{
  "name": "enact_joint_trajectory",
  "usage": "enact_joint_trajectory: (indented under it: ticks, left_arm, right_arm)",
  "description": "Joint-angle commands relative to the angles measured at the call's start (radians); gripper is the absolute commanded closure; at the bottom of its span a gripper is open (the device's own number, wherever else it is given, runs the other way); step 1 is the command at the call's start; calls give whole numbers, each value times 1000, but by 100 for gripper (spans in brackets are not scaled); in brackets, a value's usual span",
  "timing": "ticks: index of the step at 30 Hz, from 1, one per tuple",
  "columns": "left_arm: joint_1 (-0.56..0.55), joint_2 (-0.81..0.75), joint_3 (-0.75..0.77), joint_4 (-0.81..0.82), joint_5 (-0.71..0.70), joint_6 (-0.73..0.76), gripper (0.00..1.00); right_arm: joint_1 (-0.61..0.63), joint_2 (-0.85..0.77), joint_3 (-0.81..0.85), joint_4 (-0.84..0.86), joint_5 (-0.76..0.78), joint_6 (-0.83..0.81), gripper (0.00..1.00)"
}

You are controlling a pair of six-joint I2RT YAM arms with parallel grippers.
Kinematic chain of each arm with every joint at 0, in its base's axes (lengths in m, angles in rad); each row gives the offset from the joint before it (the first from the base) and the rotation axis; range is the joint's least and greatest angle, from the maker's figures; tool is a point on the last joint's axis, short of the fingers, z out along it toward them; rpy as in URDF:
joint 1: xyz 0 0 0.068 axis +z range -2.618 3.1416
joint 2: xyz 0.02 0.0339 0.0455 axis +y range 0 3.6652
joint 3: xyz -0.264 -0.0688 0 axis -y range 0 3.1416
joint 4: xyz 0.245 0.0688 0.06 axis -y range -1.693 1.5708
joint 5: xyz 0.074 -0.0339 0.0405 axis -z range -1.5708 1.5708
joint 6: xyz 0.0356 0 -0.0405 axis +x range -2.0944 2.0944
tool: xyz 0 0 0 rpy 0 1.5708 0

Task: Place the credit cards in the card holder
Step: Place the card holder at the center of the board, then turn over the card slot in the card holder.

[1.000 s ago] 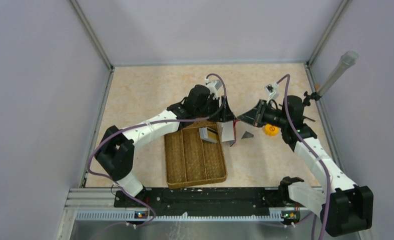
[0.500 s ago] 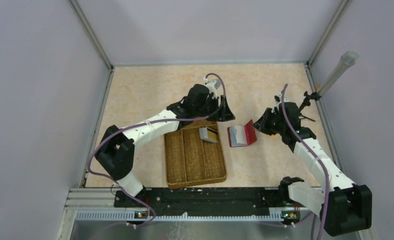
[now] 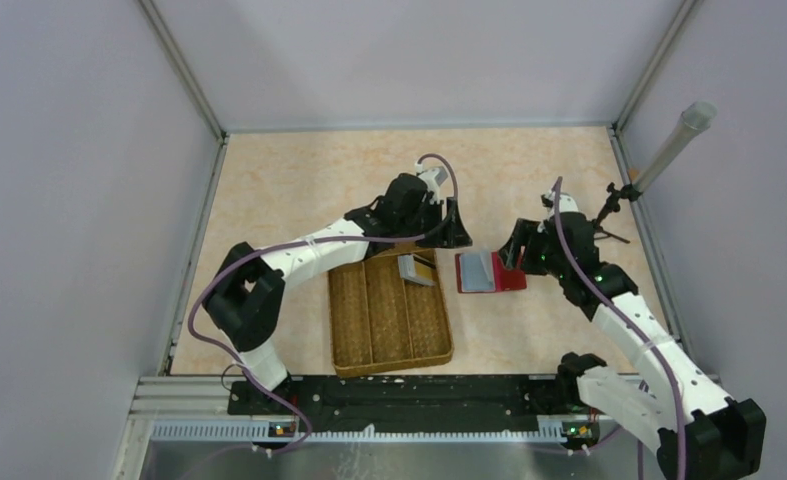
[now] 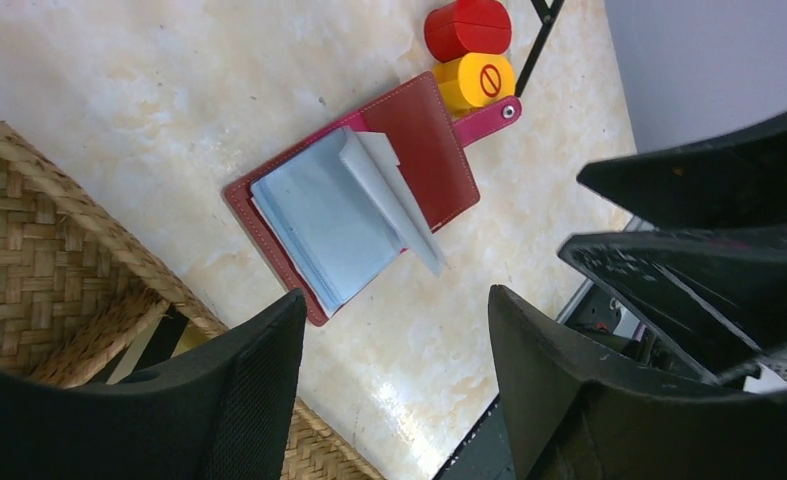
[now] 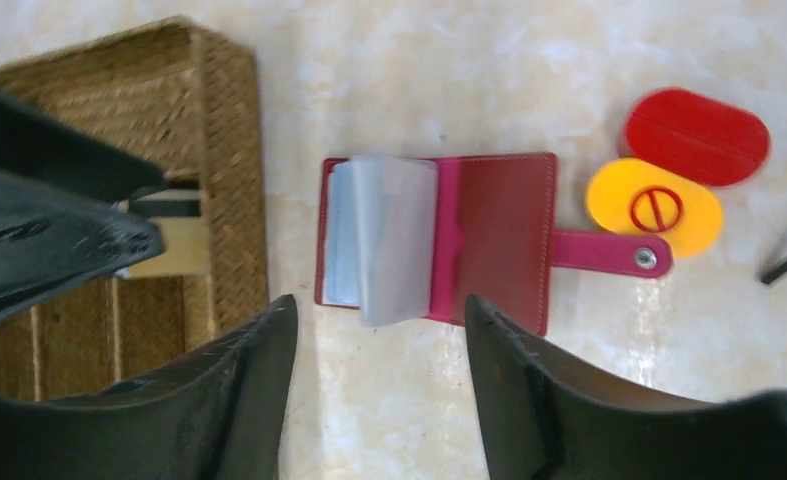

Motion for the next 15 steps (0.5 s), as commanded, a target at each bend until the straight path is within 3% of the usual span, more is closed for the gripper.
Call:
enact_joint_trajectory:
  ticks: [1, 2, 5, 15]
  left_arm:
    - [0, -89, -35, 61, -71, -4, 32]
    - [0, -106, -50, 64, -92, -6, 31]
    - [13, -142, -86, 71, -121, -23, 31]
    - [57, -217, -157, 60, -129, -37, 31]
  right_arm:
    - [59, 11, 45, 90, -80, -42, 50]
    - [62, 43, 44, 106, -118, -34, 56]
    - [74, 124, 49, 139, -195, -25, 61]
    - [204, 368, 116, 175, -237, -57, 59]
